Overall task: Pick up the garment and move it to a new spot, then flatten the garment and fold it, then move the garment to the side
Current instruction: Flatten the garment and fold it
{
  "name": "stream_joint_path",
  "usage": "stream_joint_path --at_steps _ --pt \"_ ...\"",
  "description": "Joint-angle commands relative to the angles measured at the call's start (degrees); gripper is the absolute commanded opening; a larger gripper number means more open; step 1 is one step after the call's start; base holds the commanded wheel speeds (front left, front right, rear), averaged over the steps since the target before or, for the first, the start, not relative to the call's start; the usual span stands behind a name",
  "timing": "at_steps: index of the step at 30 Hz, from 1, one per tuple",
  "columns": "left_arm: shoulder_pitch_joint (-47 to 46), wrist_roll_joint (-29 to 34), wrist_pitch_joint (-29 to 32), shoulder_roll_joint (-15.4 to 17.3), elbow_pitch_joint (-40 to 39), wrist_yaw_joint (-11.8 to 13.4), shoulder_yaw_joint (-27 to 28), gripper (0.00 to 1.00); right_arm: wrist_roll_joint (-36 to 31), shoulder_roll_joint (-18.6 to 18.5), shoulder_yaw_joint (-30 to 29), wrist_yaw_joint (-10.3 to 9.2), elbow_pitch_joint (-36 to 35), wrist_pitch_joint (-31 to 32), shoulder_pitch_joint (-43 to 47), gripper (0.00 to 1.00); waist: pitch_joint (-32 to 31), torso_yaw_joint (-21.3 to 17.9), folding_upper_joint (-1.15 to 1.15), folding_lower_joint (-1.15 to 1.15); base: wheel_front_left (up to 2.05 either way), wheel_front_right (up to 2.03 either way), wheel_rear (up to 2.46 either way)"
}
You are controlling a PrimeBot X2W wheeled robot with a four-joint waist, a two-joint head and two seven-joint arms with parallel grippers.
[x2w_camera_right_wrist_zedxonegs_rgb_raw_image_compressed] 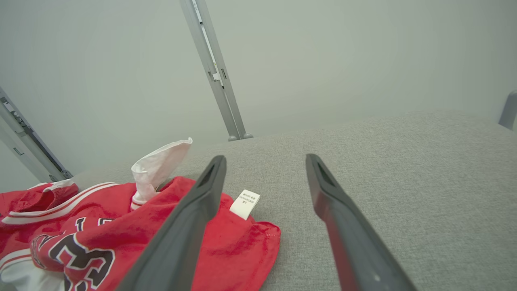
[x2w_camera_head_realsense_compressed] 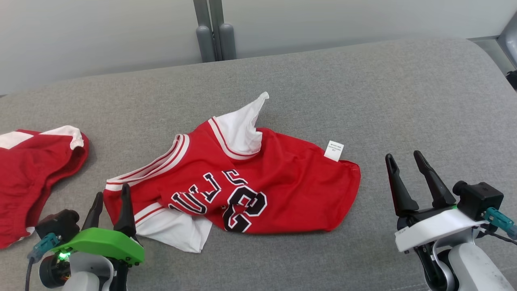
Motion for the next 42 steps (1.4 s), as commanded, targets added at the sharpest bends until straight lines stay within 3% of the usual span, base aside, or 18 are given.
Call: stream_joint_path --at_steps 1,10,15,23,27,35,40,41,42 --pt "1.2 1.0 -1.6 0.2 -0.9 -0.2 -0.3 1.0 0.1 -0.3 0.2 0.02 0.3 -0.1 0.6 1.0 -0.6 0.1 0.0 0.0 0.0 0.0 0.0" --pt "6.5 10.1 -7.3 2.5 -11.6 2.8 -3.0 1.0 0.7 -0.9 1.4 0.02 0.7 -0.1 1.0 1.0 -1.9 -0.3 0.0 0.0 0.0 0.0 0.0" --pt "9.6 12.9 -8.2 0.7 -16.5 3.8 -4.7 1.0 1.1 -1.4 1.9 0.02 1.4 -0.1 1.7 1.0 -2.4 0.3 0.0 0.0 0.0 0.0 0.0" --pt "10.0 14.9 -8.5 -0.4 -17.7 3.2 -6.9 1.0 1.9 -3.6 4.4 0.02 5.0 0.5 -0.6 1.0 -2.0 2.2 0.0 0.0 0.0 0.0 0.0" --pt "9.7 15.4 -8.5 -0.9 -17.7 3.4 -7.2 1.0 2.3 -4.0 4.5 0.02 9.1 3.8 -4.2 1.0 -1.1 3.3 0.0 0.0 0.0 0.0 0.0" --pt "7.4 15.7 -8.6 -1.5 -16.8 2.8 -8.3 1.0 6.5 -2.3 4.7 0.02 22.1 19.3 -12.0 1.0 1.4 7.1 0.0 0.0 0.0 0.0 0.0" --pt "6.5 15.5 -8.6 -1.7 -16.1 2.8 -8.2 1.0 10.2 -1.5 4.2 0.02 25.9 24.8 -13.9 1.0 2.3 9.4 0.0 0.0 0.0 0.0 0.0" --pt "6.5 15.4 -8.6 -1.7 -16.0 2.8 -8.1 1.0 10.6 -1.3 4.1 0.02 25.8 24.3 -14.1 0.58 2.4 9.6 0.0 0.0 0.0 0.0 0.0" --pt "6.5 15.3 -8.6 -1.7 -15.8 2.8 -8.0 1.0 10.9 -1.2 4.1 0.02 25.7 23.8 -14.0 0.0 2.5 9.8 0.0 0.0 0.0 0.0 0.0"
